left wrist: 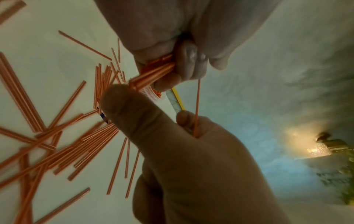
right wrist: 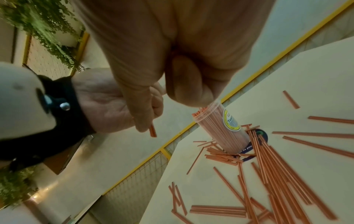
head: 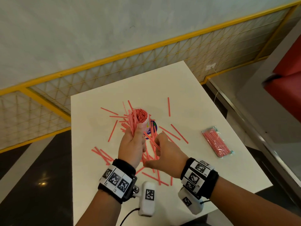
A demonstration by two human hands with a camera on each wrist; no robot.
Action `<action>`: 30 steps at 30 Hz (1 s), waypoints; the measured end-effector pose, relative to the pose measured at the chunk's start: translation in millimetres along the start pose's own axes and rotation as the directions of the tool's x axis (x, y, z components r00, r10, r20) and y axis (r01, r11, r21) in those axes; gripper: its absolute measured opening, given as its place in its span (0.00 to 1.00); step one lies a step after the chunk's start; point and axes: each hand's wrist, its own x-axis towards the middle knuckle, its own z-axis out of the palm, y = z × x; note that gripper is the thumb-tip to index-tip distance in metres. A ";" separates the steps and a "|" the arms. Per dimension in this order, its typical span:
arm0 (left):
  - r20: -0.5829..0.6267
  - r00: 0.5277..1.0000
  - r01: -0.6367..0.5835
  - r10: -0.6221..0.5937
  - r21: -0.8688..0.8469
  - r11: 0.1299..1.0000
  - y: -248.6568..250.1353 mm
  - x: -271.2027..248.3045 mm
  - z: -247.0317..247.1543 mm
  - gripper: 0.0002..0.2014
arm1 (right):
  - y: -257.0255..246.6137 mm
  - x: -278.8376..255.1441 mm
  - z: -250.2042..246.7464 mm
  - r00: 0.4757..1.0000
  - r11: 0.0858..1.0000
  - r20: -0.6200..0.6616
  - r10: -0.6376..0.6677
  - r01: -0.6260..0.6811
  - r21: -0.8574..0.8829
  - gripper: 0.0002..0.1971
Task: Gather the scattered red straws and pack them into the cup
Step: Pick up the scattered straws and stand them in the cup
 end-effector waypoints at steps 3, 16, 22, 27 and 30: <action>0.114 0.993 -0.008 -0.003 0.091 0.996 4.5 1.5 -1.0 0.23 | -2.8 -4.0 3.1 0.999 0.999 -0.002 -0.036 0.036 0.014 0.38; 0.011 0.977 -0.211 0.211 0.078 0.974 11.4 -7.5 19.2 0.28 | -8.5 5.8 -12.0 0.971 0.989 0.206 -0.120 0.100 0.107 0.25; -0.005 0.945 -0.328 0.328 0.016 0.945 10.7 -13.3 28.1 0.19 | -16.9 10.6 -13.4 0.979 0.958 0.200 -0.045 -0.014 0.287 0.08; -0.036 0.942 -0.335 0.334 -0.020 0.942 8.6 -16.0 23.2 0.12 | -22.2 12.2 -12.7 0.987 0.987 0.125 -0.103 0.085 0.139 0.17; -0.026 0.956 -0.293 0.292 -0.061 0.954 5.6 -15.8 24.2 0.15 | -15.4 6.3 -7.9 0.986 0.986 0.141 -0.089 0.067 0.156 0.12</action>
